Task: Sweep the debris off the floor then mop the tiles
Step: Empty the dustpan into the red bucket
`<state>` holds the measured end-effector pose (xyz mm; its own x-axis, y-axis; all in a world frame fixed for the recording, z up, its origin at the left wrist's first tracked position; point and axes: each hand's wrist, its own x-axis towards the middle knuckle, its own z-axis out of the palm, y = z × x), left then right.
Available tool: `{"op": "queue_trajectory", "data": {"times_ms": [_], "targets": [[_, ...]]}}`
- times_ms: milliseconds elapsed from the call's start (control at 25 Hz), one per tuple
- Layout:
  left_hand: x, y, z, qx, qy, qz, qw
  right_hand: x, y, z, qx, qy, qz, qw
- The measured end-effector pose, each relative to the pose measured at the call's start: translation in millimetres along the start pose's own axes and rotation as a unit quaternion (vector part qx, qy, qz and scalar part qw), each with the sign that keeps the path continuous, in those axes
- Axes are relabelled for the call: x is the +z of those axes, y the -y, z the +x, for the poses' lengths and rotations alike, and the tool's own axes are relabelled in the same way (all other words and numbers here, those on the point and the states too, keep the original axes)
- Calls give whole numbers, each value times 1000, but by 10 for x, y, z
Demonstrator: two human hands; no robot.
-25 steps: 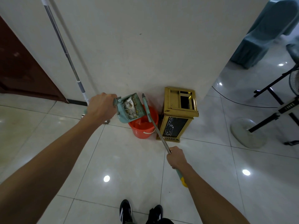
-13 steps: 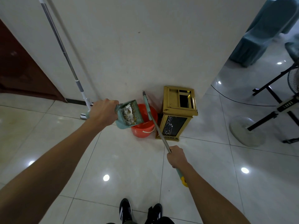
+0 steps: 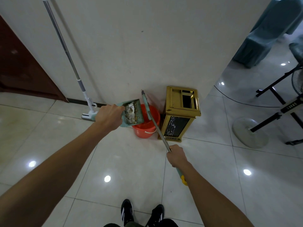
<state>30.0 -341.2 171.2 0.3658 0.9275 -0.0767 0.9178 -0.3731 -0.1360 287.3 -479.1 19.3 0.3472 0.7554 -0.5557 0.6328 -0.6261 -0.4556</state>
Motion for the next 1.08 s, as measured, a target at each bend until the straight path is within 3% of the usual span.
{"op": "queue_trajectory", "data": {"times_ms": [600,1080], "targets": [[314,-265,-217,147,31,115,982,86,-101,-107,23,11,34,999],[247,-365,-123,165,8,160,973,125,-118,-108,23,11,63,998]]}}
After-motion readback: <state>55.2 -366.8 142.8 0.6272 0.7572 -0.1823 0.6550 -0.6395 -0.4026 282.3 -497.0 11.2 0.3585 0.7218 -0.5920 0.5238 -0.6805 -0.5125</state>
